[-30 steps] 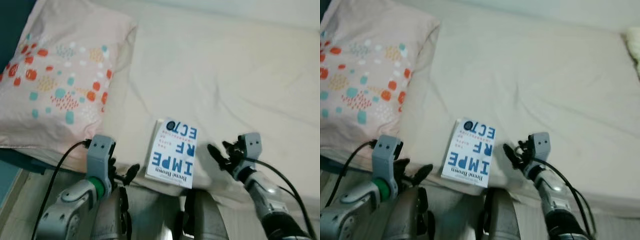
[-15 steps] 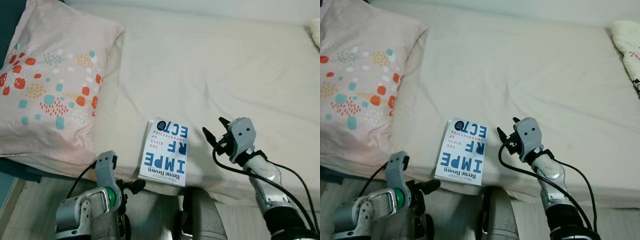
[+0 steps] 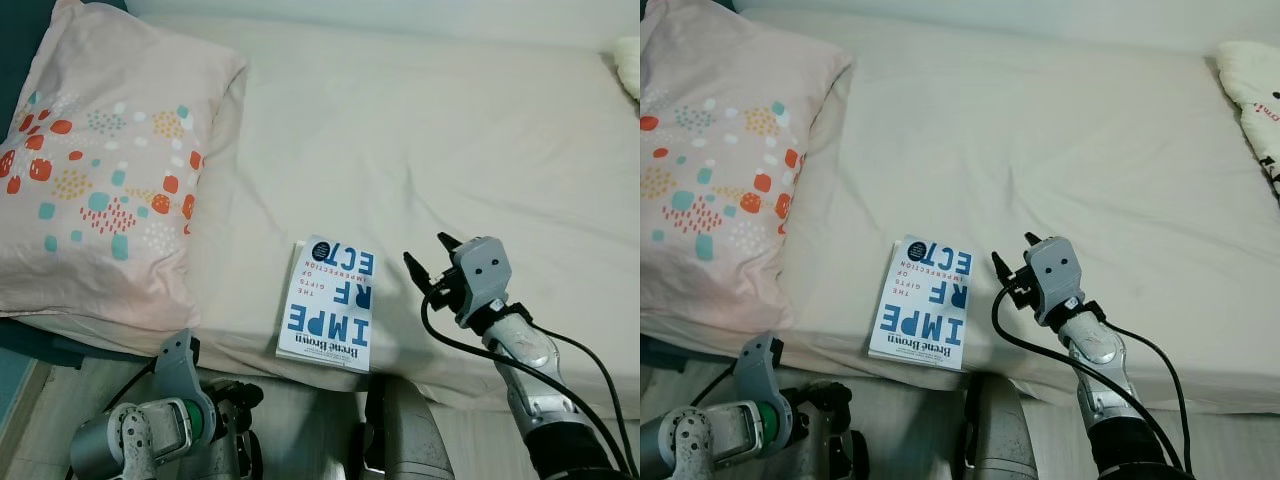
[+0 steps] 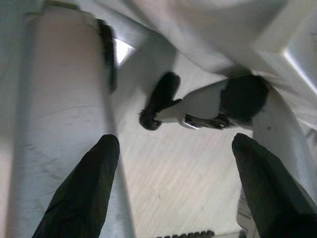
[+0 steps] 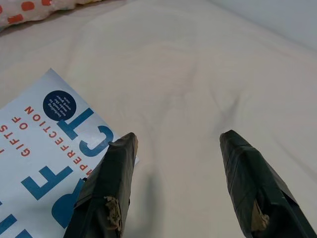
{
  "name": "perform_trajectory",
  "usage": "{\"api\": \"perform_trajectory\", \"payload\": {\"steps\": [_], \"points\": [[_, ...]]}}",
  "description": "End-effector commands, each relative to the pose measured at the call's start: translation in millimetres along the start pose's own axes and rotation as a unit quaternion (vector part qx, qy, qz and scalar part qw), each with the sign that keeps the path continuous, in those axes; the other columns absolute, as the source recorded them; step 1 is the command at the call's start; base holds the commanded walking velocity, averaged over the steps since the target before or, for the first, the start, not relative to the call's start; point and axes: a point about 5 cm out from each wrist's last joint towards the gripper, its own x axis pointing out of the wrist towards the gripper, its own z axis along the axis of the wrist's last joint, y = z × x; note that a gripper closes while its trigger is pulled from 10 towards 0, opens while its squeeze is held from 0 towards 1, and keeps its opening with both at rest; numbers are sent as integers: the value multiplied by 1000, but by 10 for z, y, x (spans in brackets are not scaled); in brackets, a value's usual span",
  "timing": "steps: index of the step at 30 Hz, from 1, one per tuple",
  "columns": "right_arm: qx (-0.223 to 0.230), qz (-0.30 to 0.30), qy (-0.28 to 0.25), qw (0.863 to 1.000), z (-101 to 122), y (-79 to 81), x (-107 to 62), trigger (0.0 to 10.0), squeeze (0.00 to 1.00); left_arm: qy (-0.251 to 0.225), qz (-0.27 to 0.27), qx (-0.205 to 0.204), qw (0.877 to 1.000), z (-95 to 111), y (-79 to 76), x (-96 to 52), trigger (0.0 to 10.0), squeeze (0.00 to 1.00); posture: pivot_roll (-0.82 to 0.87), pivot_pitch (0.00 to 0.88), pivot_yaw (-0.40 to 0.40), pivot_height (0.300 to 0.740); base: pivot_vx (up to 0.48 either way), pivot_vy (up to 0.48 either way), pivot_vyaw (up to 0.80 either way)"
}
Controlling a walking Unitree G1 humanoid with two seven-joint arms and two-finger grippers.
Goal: Clean up the room
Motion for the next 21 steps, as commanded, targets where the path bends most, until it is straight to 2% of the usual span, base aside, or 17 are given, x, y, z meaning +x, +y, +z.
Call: {"api": "perform_trajectory", "payload": {"steps": [1, 5, 6, 7, 9, 13, 14, 15, 16, 17, 19, 20, 21], "points": [[-4, 2, 17, 1000, -53, 1, -42, 10000, 0, 29, -108, -2, 994, -102, -498, 100, 10000, 467, -68, 197, 32, 612, 0, 0, 0], [-4, 2, 17, 1000, -53, 1, -42, 10000, 0, 29, -108, -2, 994, -102, -498, 100, 10000, 467, -68, 197, 32, 612, 0, 0, 0], [0, 8, 14, 1000, -34, 12, -22, 10000, 0, 25, -192, 12, 981, -54, -686, 37, 10000, 0, -71, 186, 37, 612, 0, 0, 0], [3, 14, 9, 1000, -13, 27, -8, 10000, 0, 16, -229, 21, 973, -20, -772, 0, 10000, 0, -71, 186, 37, 612, 0, 0, 0], [9, 15, 1, 1000, 17, 38, 6, 10000, 0, 12, -245, 34, 969, 1, -817, -26, 10000, 0, -67, 182, 35, 612, 0, 0, 0], [36, -12, -29, 999, 140, -12, 54, 10000, 0, 4, -255, 54, 965, 19, -805, -30, 10000, 0, -72, 181, 39, 612, 0, 0, 0], [73, -40, -59, 995, 257, -90, 90, 10000, 0, 7, -261, 49, 964, 15, -775, -29, 10000, 0, -72, 181, 39, 612, 0, 0, 0], [73, -40, -59, 995, 257, -90, 90, 10000, 0, 7, -261, 49, 964, 15, -775, -29, 10000, 0, -72, 181, 39, 612, 0, 0, 0], [141, -74, -105, 982, 430, -213, 130, 10000, 0, 8, -278, 50, 959, 13, -771, -33, 10000, 0, -63, 184, 40, 612, 0, 0, 0], [141, -74, -105, 982, 430, -213, 130, 10000, 0, 8, -278, 50, 959, 13, -771, -33, 10000, 0, -63, 184, 40, 612, 0, 0, 0], [226, -101, -191, 950, 761, -391, 203, 10000, 0, 18, -235, 37, 971, 23, -728, 106, 10000, 0, -76, 181, 56, 612, 0, 0, 0], [226, -101, -191, 950, 761, -391, 203, 10000, 0, 18, -235, 37, 971, 23, -728, 106, 10000, 0, -76, 181, 56, 612, 0, 0, 0], [250, -96, -224, 937, 901, -423, 236, 10000, 0, 24, -202, 29, 979, 28, -722, 185, 10000, 0, -76, 181, 56, 612, 0, 0, 0]]}}
